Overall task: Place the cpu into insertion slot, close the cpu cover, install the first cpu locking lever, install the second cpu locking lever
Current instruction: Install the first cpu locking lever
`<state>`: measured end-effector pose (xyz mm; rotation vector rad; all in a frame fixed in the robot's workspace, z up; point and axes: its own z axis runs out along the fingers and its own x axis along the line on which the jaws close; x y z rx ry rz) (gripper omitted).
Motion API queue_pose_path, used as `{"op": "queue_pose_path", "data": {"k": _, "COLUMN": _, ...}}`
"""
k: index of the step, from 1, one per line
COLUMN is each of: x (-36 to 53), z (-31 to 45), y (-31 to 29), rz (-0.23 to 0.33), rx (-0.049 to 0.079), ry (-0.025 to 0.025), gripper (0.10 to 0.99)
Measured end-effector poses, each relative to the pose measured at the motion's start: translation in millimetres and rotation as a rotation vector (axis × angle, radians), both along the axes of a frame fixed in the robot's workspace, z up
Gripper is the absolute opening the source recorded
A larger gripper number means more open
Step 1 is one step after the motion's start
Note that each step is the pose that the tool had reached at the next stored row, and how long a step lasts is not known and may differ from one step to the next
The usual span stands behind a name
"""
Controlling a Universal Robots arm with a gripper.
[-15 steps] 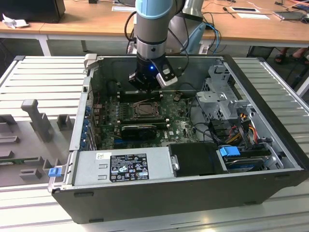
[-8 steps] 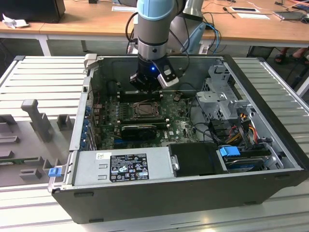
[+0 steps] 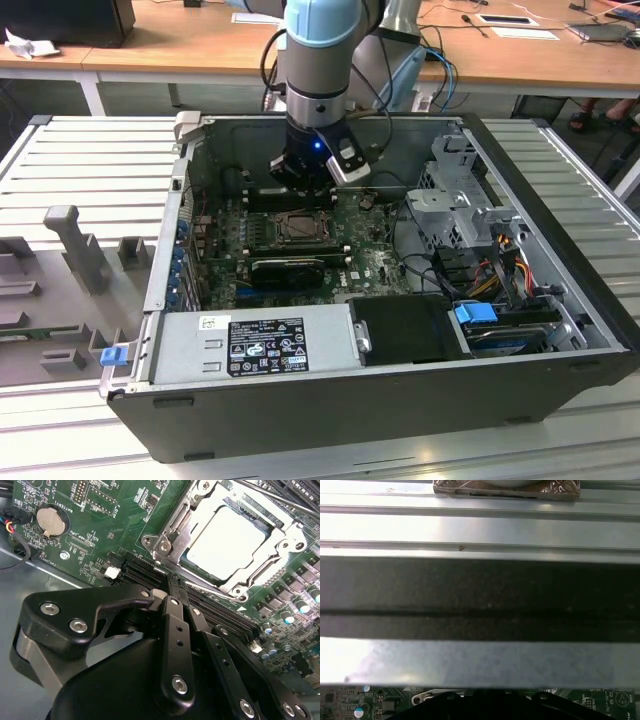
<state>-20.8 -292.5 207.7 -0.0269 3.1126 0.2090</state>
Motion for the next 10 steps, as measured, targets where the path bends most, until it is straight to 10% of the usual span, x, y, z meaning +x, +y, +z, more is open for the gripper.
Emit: {"op": "queue_pose_path", "data": {"k": 10, "x": 2.3, "z": -3.8, "y": -0.6, "rz": 0.000, "rx": 0.000, "ry": -0.0001, "gripper": 0.106}}
